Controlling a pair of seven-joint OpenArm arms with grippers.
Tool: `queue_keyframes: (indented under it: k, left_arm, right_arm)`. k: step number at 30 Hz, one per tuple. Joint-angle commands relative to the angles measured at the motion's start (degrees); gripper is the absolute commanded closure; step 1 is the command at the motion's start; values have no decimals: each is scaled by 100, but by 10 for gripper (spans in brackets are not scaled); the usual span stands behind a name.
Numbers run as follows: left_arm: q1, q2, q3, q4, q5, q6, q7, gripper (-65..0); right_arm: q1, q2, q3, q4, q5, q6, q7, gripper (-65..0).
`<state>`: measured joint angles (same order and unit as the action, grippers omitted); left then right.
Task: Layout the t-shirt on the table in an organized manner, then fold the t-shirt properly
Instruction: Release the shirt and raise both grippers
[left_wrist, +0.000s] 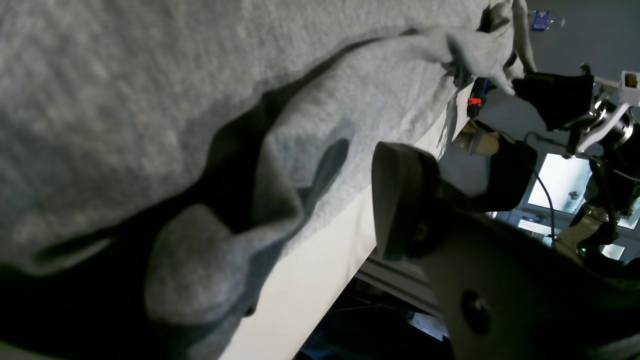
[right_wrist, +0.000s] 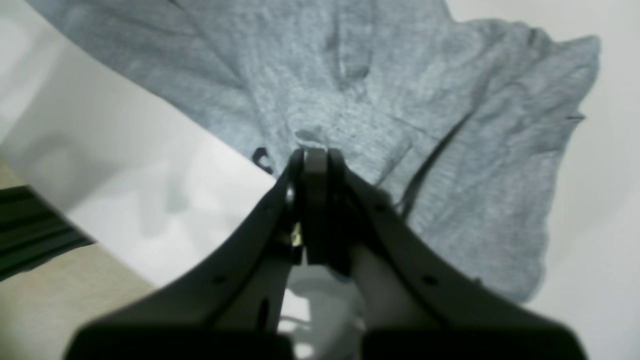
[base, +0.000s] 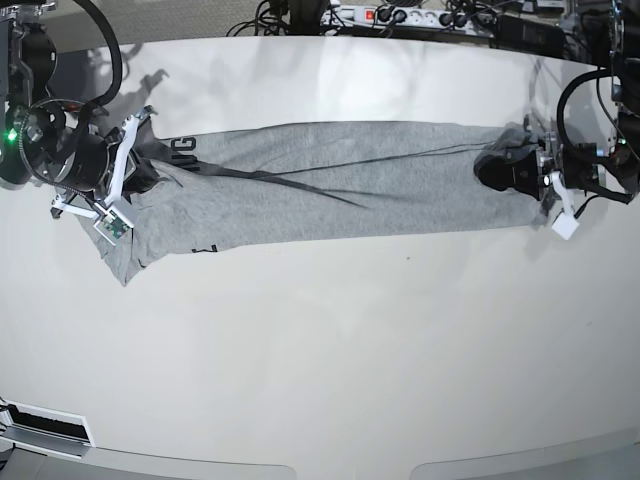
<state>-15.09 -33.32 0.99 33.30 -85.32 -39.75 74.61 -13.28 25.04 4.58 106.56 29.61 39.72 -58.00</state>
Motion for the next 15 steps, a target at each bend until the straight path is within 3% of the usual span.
queue_keyframes:
  k: [1,7,15]
  left_arm:
    - [-83,-116,-28,35,32,-25,-2,-352]
    - [-79,-197,-251,35,32,-25,22,-351]
    - [-81,-518,-1368,35,32,-25,201,-351]
  right_arm:
    - [76,85,35,17,-120,28,164,0]
    - [76,83,35,-660,-789,-361,892,0]
    - [98,85,35,-1325,-874,-914,1003,0]
